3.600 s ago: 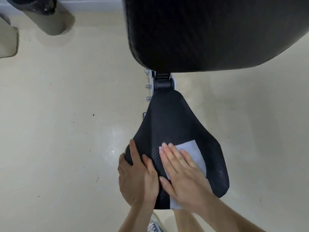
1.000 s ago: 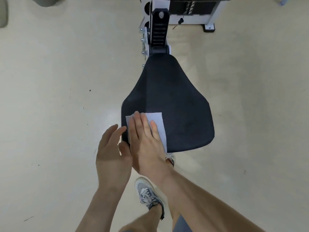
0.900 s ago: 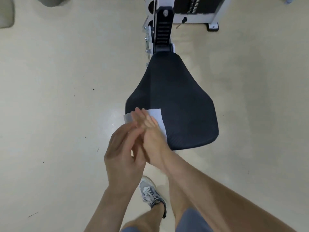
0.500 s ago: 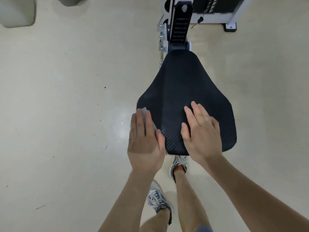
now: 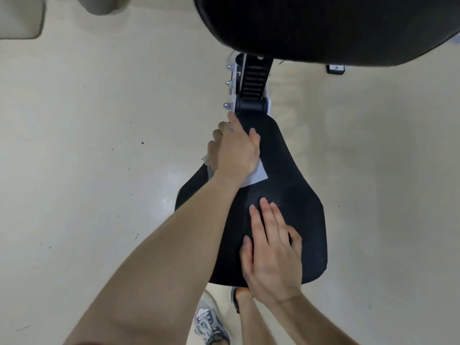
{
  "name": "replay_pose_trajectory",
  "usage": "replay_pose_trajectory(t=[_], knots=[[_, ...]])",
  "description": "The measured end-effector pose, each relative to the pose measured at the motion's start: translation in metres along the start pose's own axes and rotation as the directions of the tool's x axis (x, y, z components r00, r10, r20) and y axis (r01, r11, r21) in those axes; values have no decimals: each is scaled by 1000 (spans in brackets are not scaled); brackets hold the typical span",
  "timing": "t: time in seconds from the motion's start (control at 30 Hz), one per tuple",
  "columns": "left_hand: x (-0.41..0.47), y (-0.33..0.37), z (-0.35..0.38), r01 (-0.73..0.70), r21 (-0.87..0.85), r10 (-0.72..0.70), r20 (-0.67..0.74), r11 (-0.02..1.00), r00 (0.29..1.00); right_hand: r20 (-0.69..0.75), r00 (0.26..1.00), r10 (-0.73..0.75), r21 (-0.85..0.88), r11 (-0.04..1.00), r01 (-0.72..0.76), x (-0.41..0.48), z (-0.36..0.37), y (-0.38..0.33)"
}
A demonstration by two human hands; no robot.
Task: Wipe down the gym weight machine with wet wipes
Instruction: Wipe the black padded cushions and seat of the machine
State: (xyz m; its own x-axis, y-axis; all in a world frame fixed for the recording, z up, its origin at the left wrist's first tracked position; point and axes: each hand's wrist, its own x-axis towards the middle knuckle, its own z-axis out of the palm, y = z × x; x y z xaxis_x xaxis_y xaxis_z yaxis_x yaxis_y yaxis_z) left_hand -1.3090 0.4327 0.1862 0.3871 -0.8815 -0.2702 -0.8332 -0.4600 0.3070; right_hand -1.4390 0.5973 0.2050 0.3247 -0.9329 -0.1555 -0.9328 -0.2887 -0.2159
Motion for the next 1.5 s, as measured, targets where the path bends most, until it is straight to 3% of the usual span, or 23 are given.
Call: replay_pose_trajectory(t=[0.13,0.27,0.33,0.43,0.5,0.6,0.67,0.7,0.73,0.8,0.87,0.93,1.0,1.03,1.07,1.13,1.17,1.2,1.27,1.33,1.4,1.43,1.5], knots=[[-50,-40,-14,-71,16,71,-4,997,997,-14,1000,9,18,1000,-9,-2,-1,1],[-111,-74,-16,-81,215,83,1,973,997,-64,998,8,54,999,-5,-3,-1,-1],[-96,-60,-11,-104,201,104,11,974,995,-102,995,11,83,997,-2,-4,0,-1],[-44,-11,8,-254,157,250,44,954,967,-189,982,-5,141,990,32,-4,3,1],[-17,22,16,-410,183,382,168,894,909,-228,973,-19,183,981,62,-4,7,3],[-14,37,19,-679,184,607,328,710,724,-285,958,-15,234,969,85,-5,8,6],[-31,22,13,-800,76,746,317,595,585,-318,948,0,298,949,100,-6,8,7],[-40,11,11,-814,42,773,291,579,564,-324,946,24,366,925,102,-6,6,9],[-45,0,9,-792,53,759,251,609,601,-318,946,59,445,890,94,-6,2,11],[-48,-20,5,-597,168,582,136,784,802,-277,954,114,539,840,56,-6,-8,20],[-54,-25,7,-389,218,383,70,895,921,-188,965,185,452,888,-82,-5,-17,40],[-82,-15,17,-390,220,390,48,894,920,-40,931,363,462,833,-305,-6,-27,62],[-128,3,33,-503,208,498,77,839,864,199,795,573,677,506,-535,-6,-40,75],[-153,11,39,-572,199,555,137,796,820,312,714,627,740,311,-596,-6,-43,78],[-176,17,44,-645,194,611,210,739,764,379,673,635,765,194,-614,-9,-46,79],[-199,18,48,-771,201,698,332,605,635,378,709,596,771,221,-598,-21,-50,74],[-196,14,44,-794,200,723,332,574,606,354,742,569,766,278,-579,-27,-50,69],[-187,5,39,-779,202,720,299,593,626,336,766,548,741,348,-574,-32,-49,66],[-162,-23,23,-609,212,575,202,765,793,291,809,511,645,520,-560,-40,-44,62],[-142,-61,2,-346,211,327,120,914,937,272,848,455,575,630,-523,-44,-44,56],[-148,-80,-10,-189,225,180,60,956,982,277,856,438,591,624,-511,-45,-48,51],[-161,-73,-6,-182,219,176,44,959,983,282,837,469,623,574,-531,-48,-50,52],[-198,-38,13,-310,174,303,67,934,951,366,720,590,681,358,-639,-56,-55,58]])
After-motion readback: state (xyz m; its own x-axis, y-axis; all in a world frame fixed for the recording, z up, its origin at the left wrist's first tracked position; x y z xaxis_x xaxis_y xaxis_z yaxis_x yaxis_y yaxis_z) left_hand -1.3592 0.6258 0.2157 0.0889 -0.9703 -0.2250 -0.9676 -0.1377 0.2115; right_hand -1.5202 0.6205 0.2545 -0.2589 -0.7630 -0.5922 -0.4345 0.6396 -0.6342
